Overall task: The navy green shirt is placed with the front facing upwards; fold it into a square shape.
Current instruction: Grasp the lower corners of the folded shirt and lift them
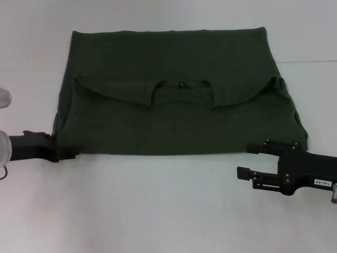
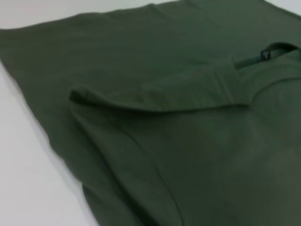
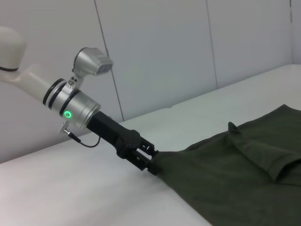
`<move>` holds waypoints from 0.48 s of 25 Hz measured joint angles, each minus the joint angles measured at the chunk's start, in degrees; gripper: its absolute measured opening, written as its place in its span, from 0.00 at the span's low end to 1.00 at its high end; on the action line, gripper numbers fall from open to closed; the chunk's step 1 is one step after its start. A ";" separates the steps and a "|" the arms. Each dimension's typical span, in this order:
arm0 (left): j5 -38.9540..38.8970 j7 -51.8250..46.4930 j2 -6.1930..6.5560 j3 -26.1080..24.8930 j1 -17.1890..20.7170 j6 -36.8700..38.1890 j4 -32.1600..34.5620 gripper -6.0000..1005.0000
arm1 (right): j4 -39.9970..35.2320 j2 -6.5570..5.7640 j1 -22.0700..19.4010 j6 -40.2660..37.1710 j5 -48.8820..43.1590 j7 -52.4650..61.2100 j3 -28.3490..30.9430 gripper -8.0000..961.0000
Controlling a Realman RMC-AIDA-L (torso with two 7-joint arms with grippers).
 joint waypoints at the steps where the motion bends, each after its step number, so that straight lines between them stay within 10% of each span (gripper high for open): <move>1: 0.21 0.00 0.00 -0.05 0.01 -0.10 0.03 0.74 | 0.00 0.00 0.00 0.01 0.01 0.00 0.05 0.81; 7: 0.37 -0.03 0.01 -0.52 0.45 -0.15 0.90 0.71 | 0.04 0.00 -0.05 0.03 0.01 0.00 0.10 0.81; 12: 0.40 0.33 -0.01 -0.30 0.47 -0.16 0.94 0.47 | 0.05 0.00 -0.31 -0.02 0.02 0.45 0.17 0.81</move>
